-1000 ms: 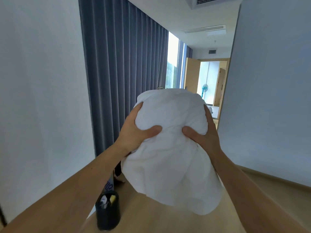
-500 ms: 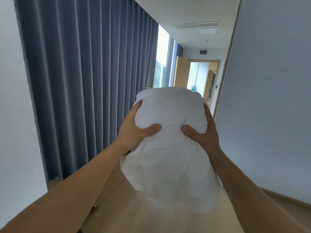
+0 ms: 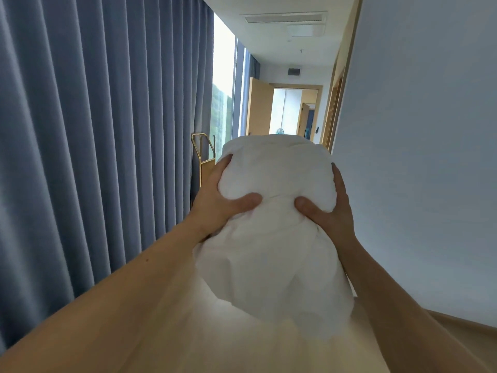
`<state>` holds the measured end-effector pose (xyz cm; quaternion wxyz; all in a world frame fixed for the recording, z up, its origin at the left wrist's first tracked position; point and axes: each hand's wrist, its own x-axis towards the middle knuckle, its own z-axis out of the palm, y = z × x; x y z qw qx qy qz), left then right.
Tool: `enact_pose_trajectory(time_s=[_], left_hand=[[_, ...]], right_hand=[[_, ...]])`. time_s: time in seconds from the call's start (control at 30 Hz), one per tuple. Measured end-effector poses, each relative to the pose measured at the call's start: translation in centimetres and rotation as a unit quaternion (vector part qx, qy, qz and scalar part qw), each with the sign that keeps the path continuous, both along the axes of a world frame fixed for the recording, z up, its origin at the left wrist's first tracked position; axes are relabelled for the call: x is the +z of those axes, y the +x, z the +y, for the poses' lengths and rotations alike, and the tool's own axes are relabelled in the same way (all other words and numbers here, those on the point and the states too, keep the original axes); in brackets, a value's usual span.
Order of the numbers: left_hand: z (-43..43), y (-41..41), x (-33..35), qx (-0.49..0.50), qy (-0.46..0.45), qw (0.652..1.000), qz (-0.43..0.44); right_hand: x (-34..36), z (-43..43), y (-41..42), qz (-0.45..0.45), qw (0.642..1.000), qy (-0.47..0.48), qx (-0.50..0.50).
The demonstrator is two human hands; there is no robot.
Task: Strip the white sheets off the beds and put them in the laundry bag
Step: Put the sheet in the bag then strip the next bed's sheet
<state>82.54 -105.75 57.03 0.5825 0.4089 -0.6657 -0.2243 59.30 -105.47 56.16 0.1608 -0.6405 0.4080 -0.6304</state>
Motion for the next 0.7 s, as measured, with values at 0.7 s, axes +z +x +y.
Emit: enact_pose_trajectory(time_s=[0.7], left_hand=[[-47.3,3.8,0.4,0.0,-0.024,0.999,0.03]], right_hand=[[1.0,-49.4,4.0,0.021,0.999,-0.035,0.021]])
